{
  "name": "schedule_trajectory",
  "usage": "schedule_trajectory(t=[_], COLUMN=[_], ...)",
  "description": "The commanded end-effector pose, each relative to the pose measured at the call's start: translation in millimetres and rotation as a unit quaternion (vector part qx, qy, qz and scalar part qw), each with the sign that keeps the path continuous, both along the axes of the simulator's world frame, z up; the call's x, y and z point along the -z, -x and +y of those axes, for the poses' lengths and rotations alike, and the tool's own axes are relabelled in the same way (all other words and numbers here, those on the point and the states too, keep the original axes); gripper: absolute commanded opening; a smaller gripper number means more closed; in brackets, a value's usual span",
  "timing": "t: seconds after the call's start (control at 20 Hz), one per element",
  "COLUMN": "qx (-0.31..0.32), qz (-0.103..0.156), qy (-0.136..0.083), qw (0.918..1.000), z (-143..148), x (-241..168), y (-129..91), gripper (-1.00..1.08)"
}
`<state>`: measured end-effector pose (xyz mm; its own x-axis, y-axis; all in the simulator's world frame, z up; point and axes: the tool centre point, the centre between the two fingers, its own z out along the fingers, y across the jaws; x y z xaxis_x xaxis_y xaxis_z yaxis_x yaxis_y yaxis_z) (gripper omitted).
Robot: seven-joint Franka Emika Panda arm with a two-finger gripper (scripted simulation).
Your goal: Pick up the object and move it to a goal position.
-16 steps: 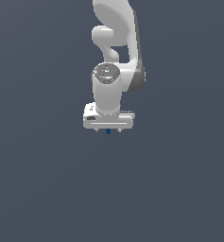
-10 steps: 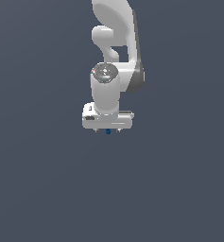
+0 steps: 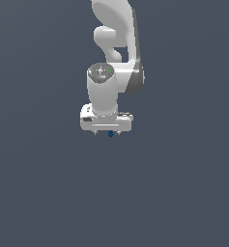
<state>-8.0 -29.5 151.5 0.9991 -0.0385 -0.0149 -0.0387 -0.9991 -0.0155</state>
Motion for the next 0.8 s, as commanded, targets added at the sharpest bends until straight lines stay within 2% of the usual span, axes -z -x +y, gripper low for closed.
schedule_trajectory(t=[0.0,0.45,0.75], qx=[-0.004,-0.053,-0.114], qz=[0.0,-0.001,-0.002], qy=[0.0,0.001,0.002], qw=[1.0,0.9986,0.9935], z=[1,0,0], x=[1,7,15], y=[1,8,17], gripper=[1.0,1.0,1.0])
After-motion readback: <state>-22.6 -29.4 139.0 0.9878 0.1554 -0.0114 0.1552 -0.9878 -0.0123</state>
